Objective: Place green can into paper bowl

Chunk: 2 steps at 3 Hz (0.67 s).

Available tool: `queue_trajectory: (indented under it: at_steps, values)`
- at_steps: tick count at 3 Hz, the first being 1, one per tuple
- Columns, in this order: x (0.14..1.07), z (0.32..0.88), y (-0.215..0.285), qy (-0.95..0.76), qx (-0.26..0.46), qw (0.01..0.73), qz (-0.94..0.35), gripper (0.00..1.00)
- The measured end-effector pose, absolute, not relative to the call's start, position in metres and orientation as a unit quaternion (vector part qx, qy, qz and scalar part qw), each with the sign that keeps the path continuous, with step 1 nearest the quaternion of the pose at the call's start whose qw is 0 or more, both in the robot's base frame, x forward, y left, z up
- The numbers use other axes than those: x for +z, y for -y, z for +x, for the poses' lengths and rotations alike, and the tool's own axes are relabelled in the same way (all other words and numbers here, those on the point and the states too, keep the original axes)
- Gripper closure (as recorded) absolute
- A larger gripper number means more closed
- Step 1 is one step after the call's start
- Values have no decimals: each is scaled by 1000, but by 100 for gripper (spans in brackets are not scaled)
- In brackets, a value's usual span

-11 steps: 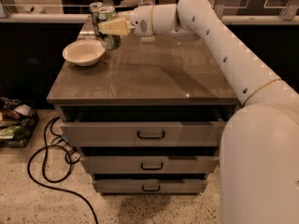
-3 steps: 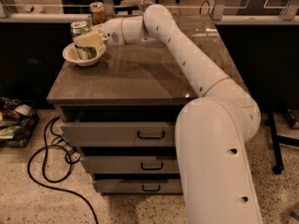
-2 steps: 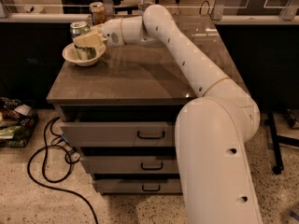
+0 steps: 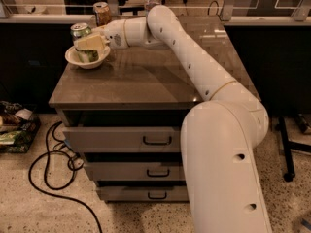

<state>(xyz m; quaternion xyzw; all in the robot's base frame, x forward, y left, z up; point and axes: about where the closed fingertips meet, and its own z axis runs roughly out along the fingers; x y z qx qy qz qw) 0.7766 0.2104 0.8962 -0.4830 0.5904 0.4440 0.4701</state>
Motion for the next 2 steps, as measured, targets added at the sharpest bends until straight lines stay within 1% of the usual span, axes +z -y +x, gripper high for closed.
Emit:
queue_trajectory:
  at_steps: [1,2]
  values:
    - [895,776,-214,-590,446,469,-484,0]
    - [895,776,-214,-590,446,469,-484,0]
